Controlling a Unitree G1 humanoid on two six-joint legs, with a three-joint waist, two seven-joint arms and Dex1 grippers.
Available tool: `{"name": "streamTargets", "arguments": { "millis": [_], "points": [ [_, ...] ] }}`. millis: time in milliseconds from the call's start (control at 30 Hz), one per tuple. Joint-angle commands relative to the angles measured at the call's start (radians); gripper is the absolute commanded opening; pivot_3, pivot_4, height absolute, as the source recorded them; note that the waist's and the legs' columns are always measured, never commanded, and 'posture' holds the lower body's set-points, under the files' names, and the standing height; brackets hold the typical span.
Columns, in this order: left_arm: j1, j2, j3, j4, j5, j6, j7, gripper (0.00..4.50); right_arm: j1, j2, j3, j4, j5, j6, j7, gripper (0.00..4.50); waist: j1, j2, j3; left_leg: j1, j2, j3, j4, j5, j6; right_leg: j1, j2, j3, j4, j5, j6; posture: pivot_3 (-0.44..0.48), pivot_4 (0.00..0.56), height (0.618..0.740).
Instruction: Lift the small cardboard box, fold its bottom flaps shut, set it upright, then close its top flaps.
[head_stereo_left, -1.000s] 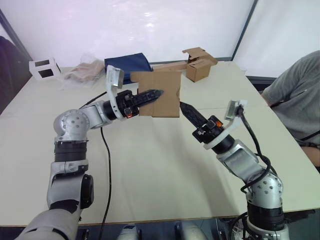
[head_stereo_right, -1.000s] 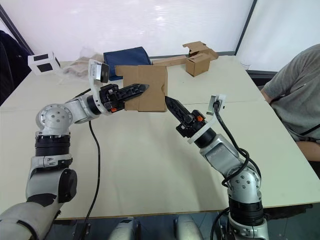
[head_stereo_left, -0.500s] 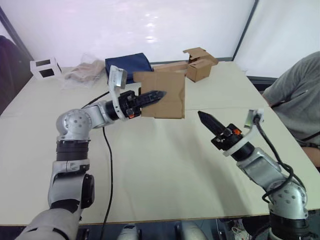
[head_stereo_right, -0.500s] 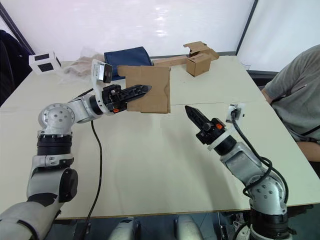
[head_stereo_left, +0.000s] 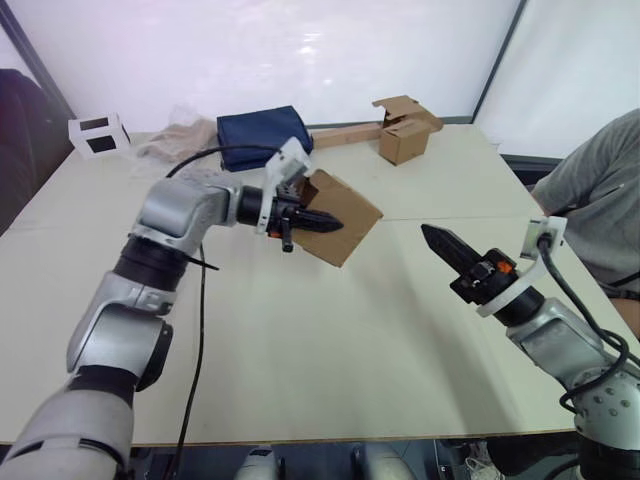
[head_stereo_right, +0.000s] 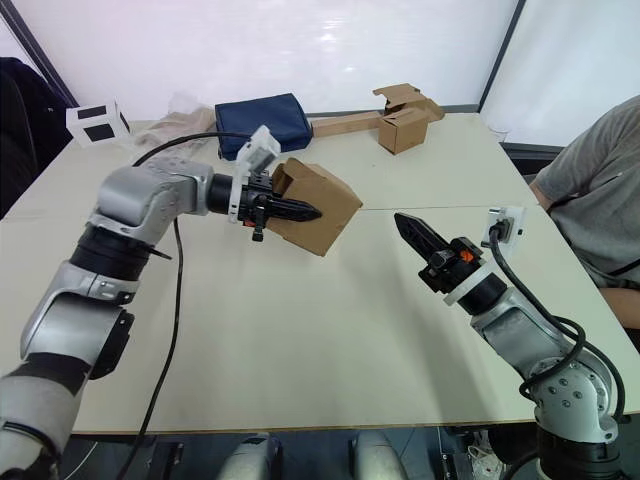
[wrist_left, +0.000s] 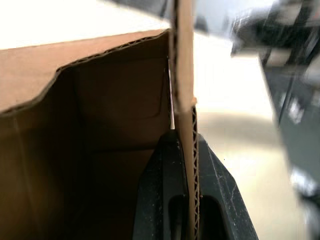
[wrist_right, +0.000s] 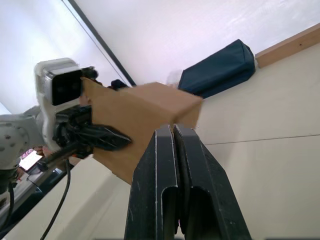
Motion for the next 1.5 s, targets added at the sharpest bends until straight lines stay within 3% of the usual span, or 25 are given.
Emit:
{"name": "streamTargets", "arguments": {
  "millis": [33,133,300,433,567,667,867,967,1000,1167,1267,1367,1500],
  "points": [
    [-0.104,-0.01,-0.144,0.112,0.182,-0.219,-0.178,0.0,-0.022,-0.008,-0.008,-0.014,-0.039,-0.024,0.023,0.04,0.0,0.0,0.0,0.0,0.0,0.0,0.0,0.0,0.0,0.0,0.0,0.0,0.0,0.0,0.0,0.0,0.15,0.74],
    [-0.152,-0.039,-0.215,0.232,0.302,-0.41,-0.252,0.0,-0.016,0.024,0.002,-0.028,-0.07,-0.044,0.016,0.04,-0.003,0.0,0.0,0.0,0.0,0.0,-0.001,0.0,0.001,0.0,0.0,0.001,-0.001,0.0,0.0,0.0,0.15,0.74],
    [-0.197,-0.13,-0.246,0.425,0.436,-0.626,-0.256,0.0,0.021,0.079,0.023,-0.078,-0.114,-0.073,-0.01,0.04,-0.001,0.0,0.0,0.0,0.0,0.0,0.0,-0.001,0.001,0.0,0.0,0.001,0.0,0.0,0.0,0.0,0.15,0.74],
    [-0.202,-0.183,-0.228,0.485,0.492,-0.694,-0.262,0.0,0.033,0.094,0.03,-0.096,-0.13,-0.08,-0.023,0.04,-0.001,0.0,0.001,-0.001,0.0,0.0,0.0,-0.001,0.002,0.0,0.0,0.001,-0.001,0.0,0.0,0.0,0.15,0.74],
    [-0.204,-0.246,-0.195,0.475,0.492,-0.606,-0.289,0.0,0.038,0.098,0.032,-0.106,-0.136,-0.083,-0.032,0.04,0.0,0.0,0.001,-0.001,0.0,0.0,0.0,-0.001,0.002,0.0,0.0,0.001,0.0,0.0,0.0,0.0,0.15,0.74],
    [-0.197,-0.239,-0.193,0.424,0.478,-0.52,-0.314,0.81,0.034,0.098,0.039,-0.107,-0.137,-0.081,-0.035,0.0,-0.003,0.0,0.001,-0.001,0.0,0.0,0.0,-0.001,0.002,0.0,0.0,0.001,0.0,0.0,0.0,0.0,0.15,0.74],
    [-0.191,-0.185,-0.22,0.276,0.41,-0.361,-0.315,3.3,0.017,0.09,0.046,-0.093,-0.143,-0.072,-0.03,0.0,-0.007,0.0,0.001,0.0,0.0,0.0,0.0,-0.001,0.002,-0.001,0.001,0.001,0.001,0.0,0.0,0.0,0.15,0.74],
    [-0.187,-0.155,-0.222,0.206,0.371,-0.306,-0.315,4.34,0.008,0.09,0.052,-0.089,-0.145,-0.069,-0.032,0.0,-0.004,0.0,0.001,0.0,0.0,0.0,0.0,-0.001,0.002,-0.001,0.001,0.001,0.001,0.0,0.0,0.0,0.15,0.74],
    [-0.197,-0.146,-0.206,0.192,0.356,-0.272,-0.315,4.48,0.005,0.091,0.057,-0.088,-0.147,-0.068,-0.032,0.0,-0.003,0.0,0.001,0.0,0.0,0.0,0.0,-0.001,0.002,-0.001,0.001,0.001,0.001,0.0,0.0,0.0,0.15,0.74],
    [-0.265,-0.049,-0.127,0.177,0.209,-0.129,-0.315,4.48,-0.015,0.093,0.074,-0.081,-0.157,-0.061,-0.038,0.0,-0.005,0.0,0.001,0.0,0.0,0.0,0.0,-0.001,0.002,-0.001,0.001,0.001,0.001,0.0,0.0,0.0,0.15,0.74],
    [-0.249,0.01,-0.067,0.151,0.096,-0.135,-0.315,4.48,-0.027,0.085,0.092,-0.076,-0.182,-0.049,-0.043,0.0,-0.011,0.001,0.001,0.0,0.0,0.0,0.0,-0.001,0.002,-0.001,0.001,0.001,0.001,0.0,0.0,0.0,0.15,0.74],
    [-0.223,0.074,-0.025,0.14,-0.036,-0.141,-0.315,3.35,-0.04,0.071,0.114,-0.061,-0.23,-0.027,-0.059,0.0,-0.011,0.001,0.001,0.0,0.0,0.0,0.0,-0.001,0.002,-0.001,0.0,0.001,0.002,0.0,0.0,0.0,0.15,0.74],
    [-0.184,0.068,0.083,0.241,-0.005,-0.175,-0.291,1.83,-0.047,0.033,0.147,-0.031,-0.306,0.026,-0.08,0.0,-0.006,0.001,0.001,0.0,0.0,0.0,0.001,-0.001,0.002,-0.001,0.0,0.0,0.002,0.0,0.0,0.0,0.15,0.74]
  ]
}}
